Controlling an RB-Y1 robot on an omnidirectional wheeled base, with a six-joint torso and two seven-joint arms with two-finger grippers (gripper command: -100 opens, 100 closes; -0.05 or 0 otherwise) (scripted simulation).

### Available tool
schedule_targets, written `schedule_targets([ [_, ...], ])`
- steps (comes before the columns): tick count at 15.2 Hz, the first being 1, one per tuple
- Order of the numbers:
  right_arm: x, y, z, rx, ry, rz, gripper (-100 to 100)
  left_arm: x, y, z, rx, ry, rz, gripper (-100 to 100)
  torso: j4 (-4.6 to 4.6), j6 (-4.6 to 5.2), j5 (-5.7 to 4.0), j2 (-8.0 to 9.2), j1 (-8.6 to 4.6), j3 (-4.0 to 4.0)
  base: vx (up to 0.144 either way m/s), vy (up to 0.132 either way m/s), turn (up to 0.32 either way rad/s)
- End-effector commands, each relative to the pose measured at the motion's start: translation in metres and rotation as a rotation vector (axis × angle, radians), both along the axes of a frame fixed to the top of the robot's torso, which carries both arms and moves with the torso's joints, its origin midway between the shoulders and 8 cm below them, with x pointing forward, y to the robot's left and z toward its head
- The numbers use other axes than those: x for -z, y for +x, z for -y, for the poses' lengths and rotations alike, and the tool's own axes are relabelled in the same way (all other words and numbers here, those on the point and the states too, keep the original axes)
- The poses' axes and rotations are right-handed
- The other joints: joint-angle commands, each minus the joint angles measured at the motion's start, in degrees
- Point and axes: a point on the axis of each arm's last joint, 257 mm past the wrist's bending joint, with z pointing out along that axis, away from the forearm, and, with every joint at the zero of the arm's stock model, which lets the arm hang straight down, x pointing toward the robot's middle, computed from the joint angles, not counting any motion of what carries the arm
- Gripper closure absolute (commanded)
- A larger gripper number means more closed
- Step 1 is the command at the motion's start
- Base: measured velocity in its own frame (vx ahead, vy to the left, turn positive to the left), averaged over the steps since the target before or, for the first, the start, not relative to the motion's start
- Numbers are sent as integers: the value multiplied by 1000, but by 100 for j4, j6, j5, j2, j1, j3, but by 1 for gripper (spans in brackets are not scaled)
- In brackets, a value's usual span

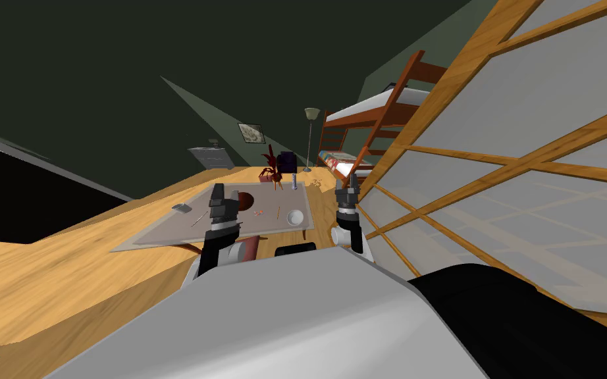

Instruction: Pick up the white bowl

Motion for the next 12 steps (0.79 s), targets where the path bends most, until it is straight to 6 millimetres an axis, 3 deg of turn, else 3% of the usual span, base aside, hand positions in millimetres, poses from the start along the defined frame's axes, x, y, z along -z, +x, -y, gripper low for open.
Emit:
schedule_targets([
  [1, 0, 0, 0, 0, 0, 0, 0, 9, 7, 1, 15, 24, -32, -100, 0, 0, 0, 0, 0, 0, 1, -13, 4],
  [5, 0, 0, 0, 0, 0, 0, 0, 42, 28, -2, 35, 54, -134, -100, -1, 1, -4, -4, -19, -2, 6, -52, 14],
  [6, 0, 0, 0, 0, 0, 0, 0, 42, 28, -2, 35, 54, -134, -100, -1, 0, -4, -5, -22, -3, 8, -60, 15],
  [9, 0, 0, 0, 0, 0, 0, 0, 79, 48, -10, 37, 60, -241, -100, -2, 1, -5, -6, -25, -4, 10, -67, 15],
  [12, 0, 0, 0, 0, 0, 0, 0, 94, 55, -14, 34, 58, -285, -100, -2, 1, -6, -6, -30, -4, 5, -69, 14],
])
